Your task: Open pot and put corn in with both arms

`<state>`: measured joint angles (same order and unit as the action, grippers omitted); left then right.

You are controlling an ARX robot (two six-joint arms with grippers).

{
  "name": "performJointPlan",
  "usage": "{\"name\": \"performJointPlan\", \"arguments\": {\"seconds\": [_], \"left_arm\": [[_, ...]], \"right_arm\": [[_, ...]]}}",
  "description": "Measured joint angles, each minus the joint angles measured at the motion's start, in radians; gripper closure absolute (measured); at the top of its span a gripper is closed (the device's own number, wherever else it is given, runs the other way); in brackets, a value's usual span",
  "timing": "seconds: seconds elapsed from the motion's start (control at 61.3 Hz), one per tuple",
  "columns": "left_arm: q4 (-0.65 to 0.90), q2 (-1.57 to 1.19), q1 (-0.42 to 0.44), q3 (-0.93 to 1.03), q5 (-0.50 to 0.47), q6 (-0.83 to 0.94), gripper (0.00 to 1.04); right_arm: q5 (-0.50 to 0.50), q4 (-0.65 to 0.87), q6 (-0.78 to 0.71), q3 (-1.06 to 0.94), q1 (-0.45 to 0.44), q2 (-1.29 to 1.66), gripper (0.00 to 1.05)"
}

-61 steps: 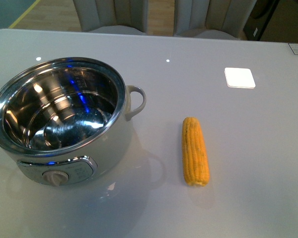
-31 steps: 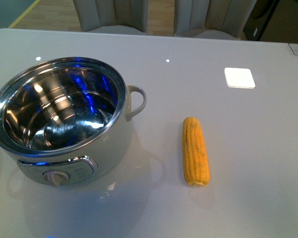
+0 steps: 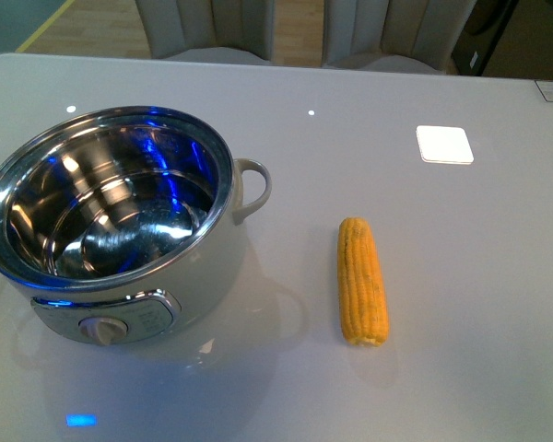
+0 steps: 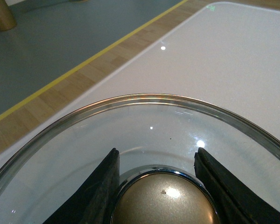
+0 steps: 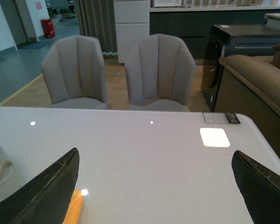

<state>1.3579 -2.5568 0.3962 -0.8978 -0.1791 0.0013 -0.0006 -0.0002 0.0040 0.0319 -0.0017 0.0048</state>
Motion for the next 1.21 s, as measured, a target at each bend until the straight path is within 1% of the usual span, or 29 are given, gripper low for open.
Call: {"name": "performJointPlan", "arguments": {"seconds": [0.424, 0.637, 1.094, 1.126, 1.175, 1.192, 1.208], "left_arm": [[0.026, -0.083, 0.002, -0.008, 0.052, -0.019, 0.63], [0.019, -0.084, 0.011, -0.005, 0.051, -0.052, 0.63], [0.039, -0.097, 0.013, 0.010, 0.050, -0.051, 0.62], [0.039, -0.097, 0.013, 0.010, 0.051, -0.054, 0.59], [0.039, -0.097, 0.012, 0.010, 0.051, -0.051, 0.50], [0.039, -0.097, 0.012, 0.010, 0.051, -0.051, 0.48], [0.039, -0.097, 0.012, 0.010, 0.050, -0.051, 0.44]], "right_arm": [[0.000, 0.000, 0.000, 0.000, 0.000, 0.000, 0.09], [0.000, 0.000, 0.000, 0.000, 0.000, 0.000, 0.09], [0.000, 0.000, 0.000, 0.000, 0.000, 0.000, 0.09], [0.000, 0.000, 0.000, 0.000, 0.000, 0.000, 0.09], [0.000, 0.000, 0.000, 0.000, 0.000, 0.000, 0.09], [0.000, 0.000, 0.000, 0.000, 0.000, 0.000, 0.09], [0.000, 0.000, 0.000, 0.000, 0.000, 0.000, 0.09]]}}
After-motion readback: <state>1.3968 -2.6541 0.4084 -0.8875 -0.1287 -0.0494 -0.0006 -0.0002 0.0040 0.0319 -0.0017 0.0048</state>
